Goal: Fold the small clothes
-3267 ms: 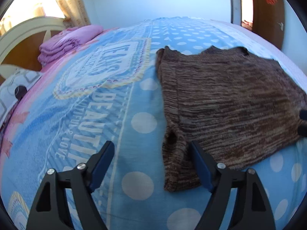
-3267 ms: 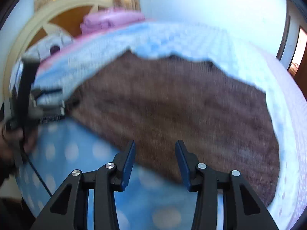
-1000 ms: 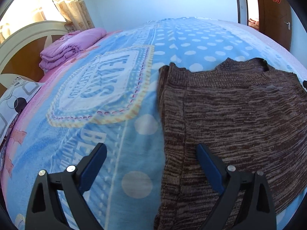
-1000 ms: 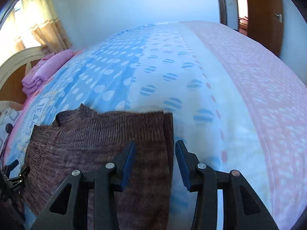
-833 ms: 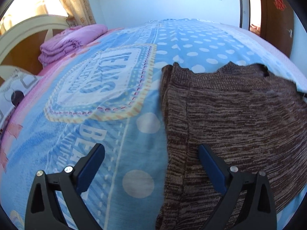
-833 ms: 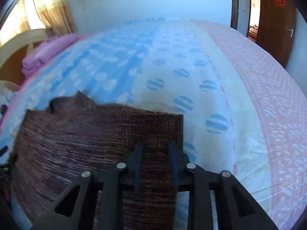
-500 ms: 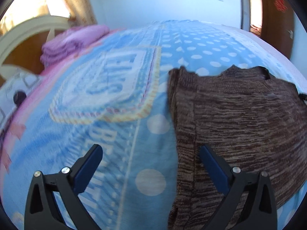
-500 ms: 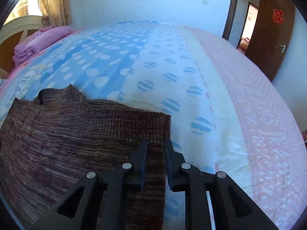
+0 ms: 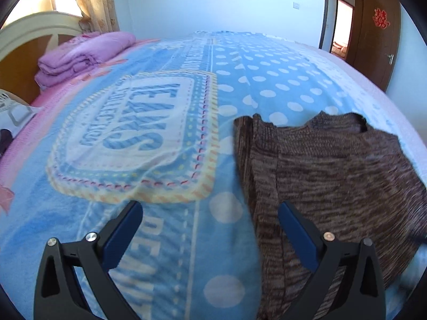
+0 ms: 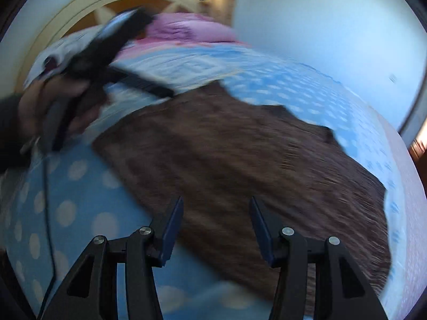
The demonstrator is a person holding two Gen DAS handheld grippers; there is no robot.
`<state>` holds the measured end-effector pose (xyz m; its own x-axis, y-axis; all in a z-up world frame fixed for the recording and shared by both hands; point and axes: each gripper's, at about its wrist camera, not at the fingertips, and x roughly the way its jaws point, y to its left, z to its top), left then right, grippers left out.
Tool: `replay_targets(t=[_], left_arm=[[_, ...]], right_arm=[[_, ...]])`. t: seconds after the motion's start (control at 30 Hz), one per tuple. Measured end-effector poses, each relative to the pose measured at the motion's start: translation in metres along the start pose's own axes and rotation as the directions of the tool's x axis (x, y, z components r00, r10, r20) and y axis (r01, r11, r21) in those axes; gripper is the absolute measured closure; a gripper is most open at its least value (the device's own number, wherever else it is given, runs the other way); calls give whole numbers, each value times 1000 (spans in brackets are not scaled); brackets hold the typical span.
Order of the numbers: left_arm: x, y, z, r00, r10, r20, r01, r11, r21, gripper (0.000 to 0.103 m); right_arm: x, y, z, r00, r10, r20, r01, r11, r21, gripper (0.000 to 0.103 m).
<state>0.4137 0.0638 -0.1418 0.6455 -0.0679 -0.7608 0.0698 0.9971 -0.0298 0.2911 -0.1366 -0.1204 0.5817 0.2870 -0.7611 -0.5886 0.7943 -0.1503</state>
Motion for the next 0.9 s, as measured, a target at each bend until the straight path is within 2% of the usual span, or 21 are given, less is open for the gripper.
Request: replay_targets(t=[0.2, 0.4, 0.63, 0.9], left_arm=[[14, -12, 13, 1000, -15, 0, 15, 998, 58, 0], [30, -22, 24, 999, -41, -23, 42, 996, 72, 0], [48, -23, 35, 998, -46, -37, 48, 997, 62, 13], [60, -19, 38, 996, -71, -60, 73, 997, 21, 15]], right_arm=[[19, 56, 8, 1000, -9, -21, 6, 993, -115, 51], [29, 75, 23, 1000, -18, -9, 16, 988, -152, 51], [41, 88, 40, 999, -44, 14, 46, 982, -184, 51], [48, 104, 46, 997, -75, 29, 79, 974, -211, 51]])
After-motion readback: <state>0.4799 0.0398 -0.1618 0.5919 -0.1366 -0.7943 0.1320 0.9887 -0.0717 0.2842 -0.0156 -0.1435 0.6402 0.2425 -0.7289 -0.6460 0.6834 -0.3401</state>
